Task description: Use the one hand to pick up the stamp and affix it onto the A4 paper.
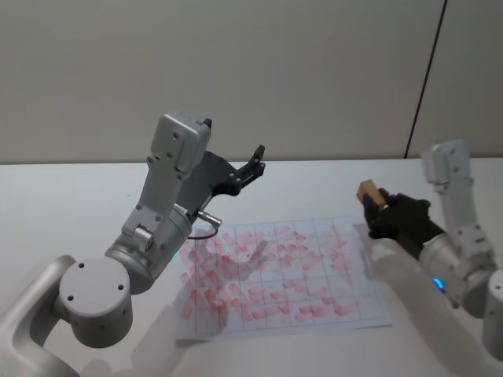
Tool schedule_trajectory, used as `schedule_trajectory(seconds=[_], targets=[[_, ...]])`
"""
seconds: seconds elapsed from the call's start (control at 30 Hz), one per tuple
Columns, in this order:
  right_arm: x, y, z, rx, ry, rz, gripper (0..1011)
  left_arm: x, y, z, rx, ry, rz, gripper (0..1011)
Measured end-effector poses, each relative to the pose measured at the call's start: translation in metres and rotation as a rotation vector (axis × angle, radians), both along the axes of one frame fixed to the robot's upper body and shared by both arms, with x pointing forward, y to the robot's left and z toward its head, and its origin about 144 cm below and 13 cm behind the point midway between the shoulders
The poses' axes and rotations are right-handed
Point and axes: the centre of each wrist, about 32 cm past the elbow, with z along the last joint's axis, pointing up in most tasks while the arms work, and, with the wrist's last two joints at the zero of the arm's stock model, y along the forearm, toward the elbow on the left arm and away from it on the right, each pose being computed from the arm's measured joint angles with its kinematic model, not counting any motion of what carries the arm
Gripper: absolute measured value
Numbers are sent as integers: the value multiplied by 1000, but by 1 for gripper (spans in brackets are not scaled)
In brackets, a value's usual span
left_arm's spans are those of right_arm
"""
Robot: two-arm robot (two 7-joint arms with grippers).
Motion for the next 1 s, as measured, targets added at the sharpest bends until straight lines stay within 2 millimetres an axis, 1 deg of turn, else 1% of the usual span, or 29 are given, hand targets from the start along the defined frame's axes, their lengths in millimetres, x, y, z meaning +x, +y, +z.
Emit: schedule_trajectory(seconds=[0.23,0.57,1.0], targets=[[8,17,-13,-33,31,19,224,0,0,0,0,0,0,1001],[19,34,-25,-63,55,23,224,0,0,0,0,0,0,1001],[24,41,-32,-88,87,8,223,0,0,0,0,0,0,1001]])
